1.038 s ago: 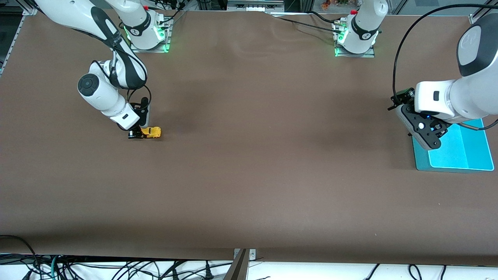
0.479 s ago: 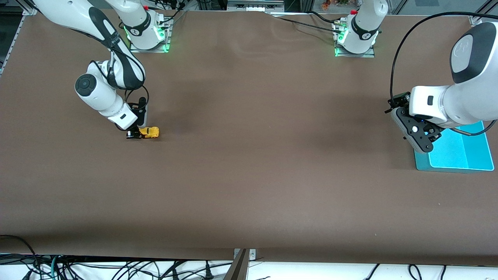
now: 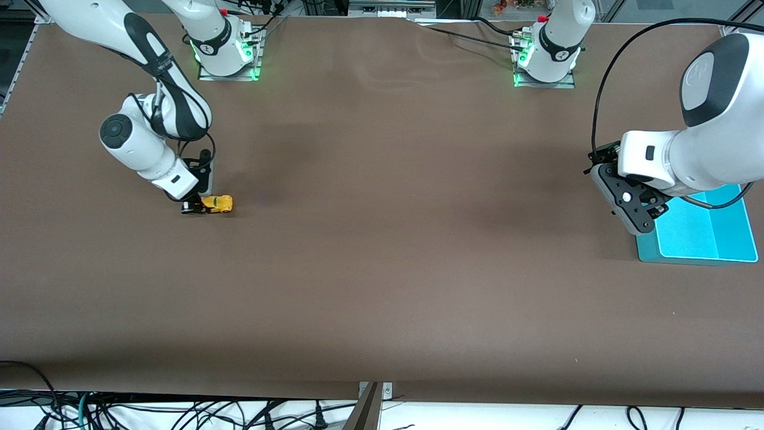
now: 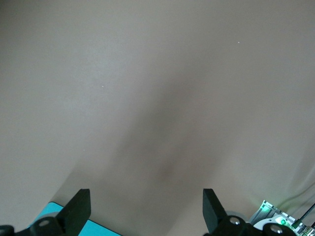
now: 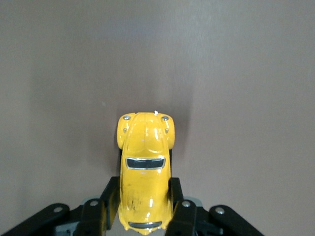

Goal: Wind and store yellow beetle car

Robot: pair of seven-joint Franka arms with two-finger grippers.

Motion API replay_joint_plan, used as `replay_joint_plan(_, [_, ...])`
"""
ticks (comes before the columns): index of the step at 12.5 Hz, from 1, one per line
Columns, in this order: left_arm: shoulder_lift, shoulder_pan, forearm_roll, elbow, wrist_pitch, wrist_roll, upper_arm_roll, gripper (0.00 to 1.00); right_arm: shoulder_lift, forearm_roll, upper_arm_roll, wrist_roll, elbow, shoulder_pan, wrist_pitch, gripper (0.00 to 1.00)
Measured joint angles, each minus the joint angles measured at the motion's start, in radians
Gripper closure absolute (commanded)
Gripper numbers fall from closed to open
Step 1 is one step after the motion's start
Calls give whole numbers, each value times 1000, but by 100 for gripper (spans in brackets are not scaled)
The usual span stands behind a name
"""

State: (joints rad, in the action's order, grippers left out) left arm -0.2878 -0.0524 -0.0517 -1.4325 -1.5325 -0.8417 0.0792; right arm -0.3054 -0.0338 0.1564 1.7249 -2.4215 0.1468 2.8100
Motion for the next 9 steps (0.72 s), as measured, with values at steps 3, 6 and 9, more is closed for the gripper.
replay_joint_plan(3, [0,0,0,-3,-2,0,0,0,0,-1,-45,64,3,11,2,100])
replay_joint_plan(6, [0,0,0,-7,-9,0,0,0,0,-2,-60,143,4,48,4,100])
replay_joint_plan(9, [4,0,0,-37,-17,-2,0,0,0,-2,-102,221,6,61,4,100])
